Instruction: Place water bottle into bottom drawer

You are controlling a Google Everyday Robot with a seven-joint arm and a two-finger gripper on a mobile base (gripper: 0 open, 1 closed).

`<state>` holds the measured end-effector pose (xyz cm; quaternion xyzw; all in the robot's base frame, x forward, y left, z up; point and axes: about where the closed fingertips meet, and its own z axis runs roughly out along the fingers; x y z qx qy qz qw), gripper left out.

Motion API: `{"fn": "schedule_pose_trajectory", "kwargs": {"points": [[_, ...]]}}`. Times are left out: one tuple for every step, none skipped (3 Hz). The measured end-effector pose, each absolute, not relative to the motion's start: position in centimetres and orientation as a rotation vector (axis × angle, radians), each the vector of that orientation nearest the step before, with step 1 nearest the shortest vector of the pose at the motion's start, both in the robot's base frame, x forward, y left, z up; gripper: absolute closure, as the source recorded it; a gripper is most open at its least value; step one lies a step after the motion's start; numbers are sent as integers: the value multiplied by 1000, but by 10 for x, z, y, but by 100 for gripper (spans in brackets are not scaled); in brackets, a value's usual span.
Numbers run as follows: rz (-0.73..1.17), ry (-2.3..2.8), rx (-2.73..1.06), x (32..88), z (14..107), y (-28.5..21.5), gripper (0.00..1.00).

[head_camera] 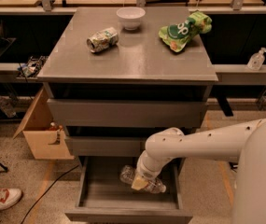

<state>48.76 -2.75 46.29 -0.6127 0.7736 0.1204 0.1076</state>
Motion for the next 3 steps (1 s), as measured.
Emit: {"fn": "schedule_pose_trajectory", "kwargs": {"points": [[380, 2252, -1705, 499, 413, -25, 100], [398, 2191, -1580, 517, 365, -13, 100], [398, 2189, -1583, 518, 364, -13, 100]]}}
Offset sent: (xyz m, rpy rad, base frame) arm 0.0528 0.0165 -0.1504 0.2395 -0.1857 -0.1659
